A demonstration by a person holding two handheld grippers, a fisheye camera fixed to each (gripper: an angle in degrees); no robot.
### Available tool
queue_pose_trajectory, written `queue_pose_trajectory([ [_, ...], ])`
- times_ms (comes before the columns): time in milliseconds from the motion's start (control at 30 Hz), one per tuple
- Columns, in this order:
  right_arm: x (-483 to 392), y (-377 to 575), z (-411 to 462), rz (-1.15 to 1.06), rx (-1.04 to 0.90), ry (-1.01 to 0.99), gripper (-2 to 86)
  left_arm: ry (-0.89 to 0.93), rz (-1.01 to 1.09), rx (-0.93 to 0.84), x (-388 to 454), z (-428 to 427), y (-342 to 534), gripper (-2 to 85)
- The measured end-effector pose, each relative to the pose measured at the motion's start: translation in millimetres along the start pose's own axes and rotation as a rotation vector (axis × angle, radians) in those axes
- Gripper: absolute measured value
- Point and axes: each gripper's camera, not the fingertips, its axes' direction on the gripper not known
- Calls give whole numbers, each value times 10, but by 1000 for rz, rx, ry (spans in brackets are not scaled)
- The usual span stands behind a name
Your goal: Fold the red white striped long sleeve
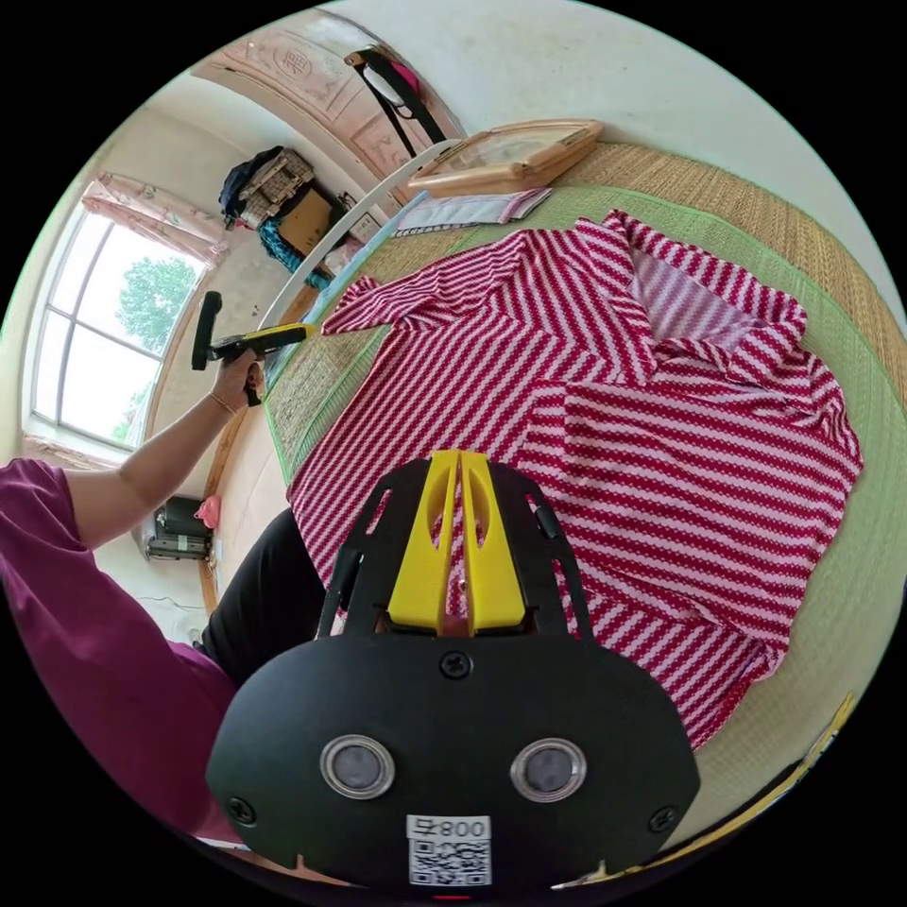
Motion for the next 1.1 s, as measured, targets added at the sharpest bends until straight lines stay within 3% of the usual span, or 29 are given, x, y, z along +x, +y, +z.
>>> queue_pose_trajectory([
  [233, -355, -333, -19, -25, -60, -6, 2, -28, 89, -22, -220, -73, -110, 20],
  [400, -489, -512, -126, -42, -59, -10, 3, 220, 111, 81, -546, -667, -95, 12],
  [567, -645, -695, -227, -71, -32, -45, 9, 389, 189, 68, -801, -1096, -189, 10],
  [900, -1472, -1300, -559, -277, 117, -165, 73, 868, 63, 83, -1393, -831, -69, 8],
  [1100, -1847, -1557, -504, -333, 111, -112, 79, 971, 60, 87, -1531, -705, 23, 9],
])
